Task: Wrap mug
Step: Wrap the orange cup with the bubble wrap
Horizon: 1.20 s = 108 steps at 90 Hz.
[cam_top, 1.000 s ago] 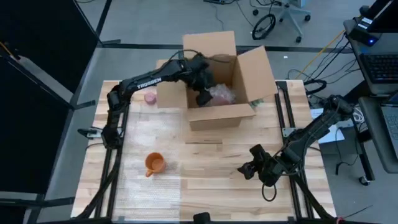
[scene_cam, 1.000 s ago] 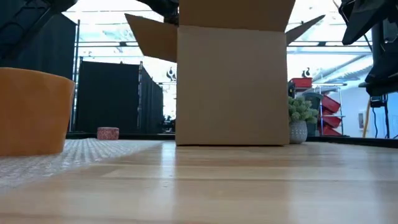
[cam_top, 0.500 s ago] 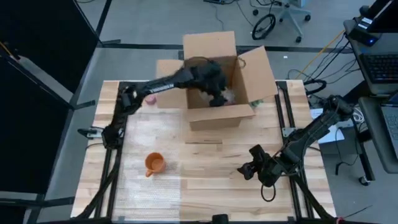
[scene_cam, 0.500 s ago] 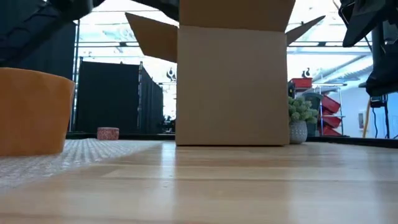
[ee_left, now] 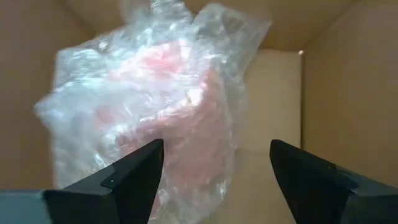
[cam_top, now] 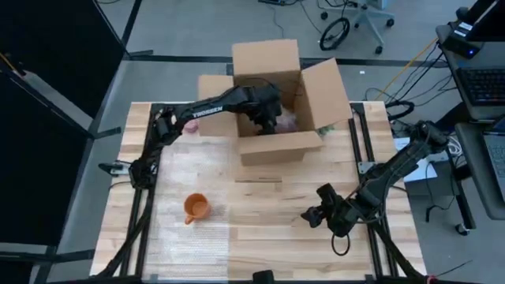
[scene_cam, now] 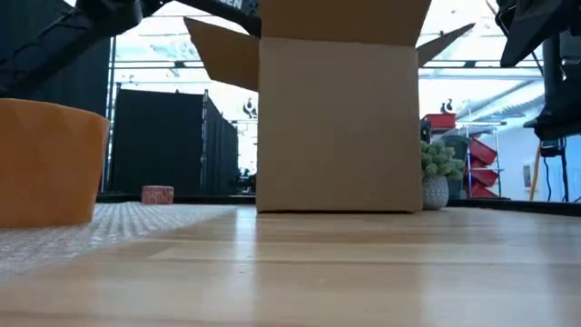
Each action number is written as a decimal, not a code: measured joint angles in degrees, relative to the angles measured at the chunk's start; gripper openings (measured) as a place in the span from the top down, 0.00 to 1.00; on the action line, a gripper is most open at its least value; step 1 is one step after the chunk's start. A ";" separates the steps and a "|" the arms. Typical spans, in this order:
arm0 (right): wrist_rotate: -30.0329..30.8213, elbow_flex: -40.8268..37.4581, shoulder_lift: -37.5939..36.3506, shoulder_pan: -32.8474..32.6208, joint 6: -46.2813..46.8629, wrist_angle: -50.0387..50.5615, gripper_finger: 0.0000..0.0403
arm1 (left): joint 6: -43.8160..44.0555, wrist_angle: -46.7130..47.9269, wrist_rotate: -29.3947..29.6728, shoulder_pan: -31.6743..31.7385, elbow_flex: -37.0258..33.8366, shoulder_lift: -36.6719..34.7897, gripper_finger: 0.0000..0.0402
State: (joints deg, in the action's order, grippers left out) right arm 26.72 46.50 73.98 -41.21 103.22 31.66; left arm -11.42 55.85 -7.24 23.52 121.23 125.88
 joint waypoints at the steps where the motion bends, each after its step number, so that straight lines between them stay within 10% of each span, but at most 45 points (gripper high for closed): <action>1: 0.01 0.00 0.00 0.00 -0.15 -0.03 0.27 | 0.00 0.34 0.12 0.06 0.00 -0.26 0.30; 58: -2.35 0.00 -1.99 0.00 -6.18 0.04 0.27 | 0.53 3.96 4.26 -1.03 4.42 -7.49 0.30; 108: -2.84 0.02 -15.42 1.11 -49.31 -6.14 0.27 | 25.62 25.28 7.17 -15.61 7.51 -33.45 0.30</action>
State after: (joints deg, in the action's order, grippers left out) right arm 23.88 46.52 58.56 -40.10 53.91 25.53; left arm 14.20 81.13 -0.07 7.91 128.74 92.43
